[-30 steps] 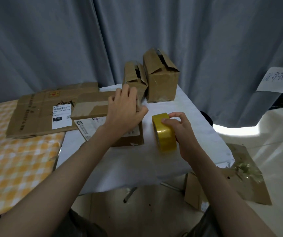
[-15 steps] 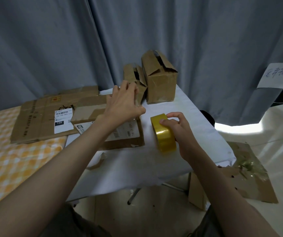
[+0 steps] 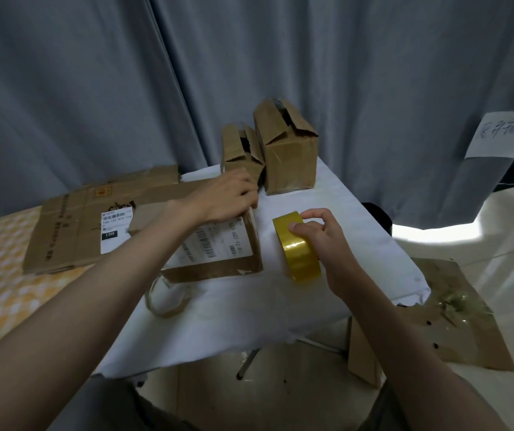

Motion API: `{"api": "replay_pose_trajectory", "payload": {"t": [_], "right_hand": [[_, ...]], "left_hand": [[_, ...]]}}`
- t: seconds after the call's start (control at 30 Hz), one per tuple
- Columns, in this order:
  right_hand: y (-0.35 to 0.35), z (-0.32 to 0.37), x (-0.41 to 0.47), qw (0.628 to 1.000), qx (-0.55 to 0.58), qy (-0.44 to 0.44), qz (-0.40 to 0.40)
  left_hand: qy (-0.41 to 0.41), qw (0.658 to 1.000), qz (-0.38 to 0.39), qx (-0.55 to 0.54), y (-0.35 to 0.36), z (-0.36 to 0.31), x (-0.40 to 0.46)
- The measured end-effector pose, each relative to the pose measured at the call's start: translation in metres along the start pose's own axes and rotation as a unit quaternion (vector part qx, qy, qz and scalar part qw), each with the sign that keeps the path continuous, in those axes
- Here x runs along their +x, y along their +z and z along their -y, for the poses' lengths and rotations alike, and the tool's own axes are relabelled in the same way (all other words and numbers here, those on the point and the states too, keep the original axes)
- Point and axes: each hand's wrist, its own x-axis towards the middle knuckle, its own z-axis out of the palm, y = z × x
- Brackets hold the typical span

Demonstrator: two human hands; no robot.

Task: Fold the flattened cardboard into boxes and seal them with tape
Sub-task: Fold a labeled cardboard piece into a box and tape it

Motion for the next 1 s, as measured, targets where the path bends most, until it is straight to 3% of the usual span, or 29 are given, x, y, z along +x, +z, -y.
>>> {"api": "replay_pose_trajectory", "payload": {"t": [0.27,0.83,1.0], "right_hand": [[0.002,0.003,-0.004,1.000,0.007,-0.004,0.002],[-0.004,0.002,-0.006,1.000,0.011,-0.009,0.002],[-0.004,0.002,-0.008,1.000,0.009,-0.013,0.001]], "left_hand": [[-0.076,0.995,-0.066,0.012,0.005,-0.011,0.011],[-0.156,0.985,-0.073,-0.030,0.007,-0.009,0.010],[-0.060,0.984,-0.105,-0.129,-0.011,-0.006,-0.007]]}}
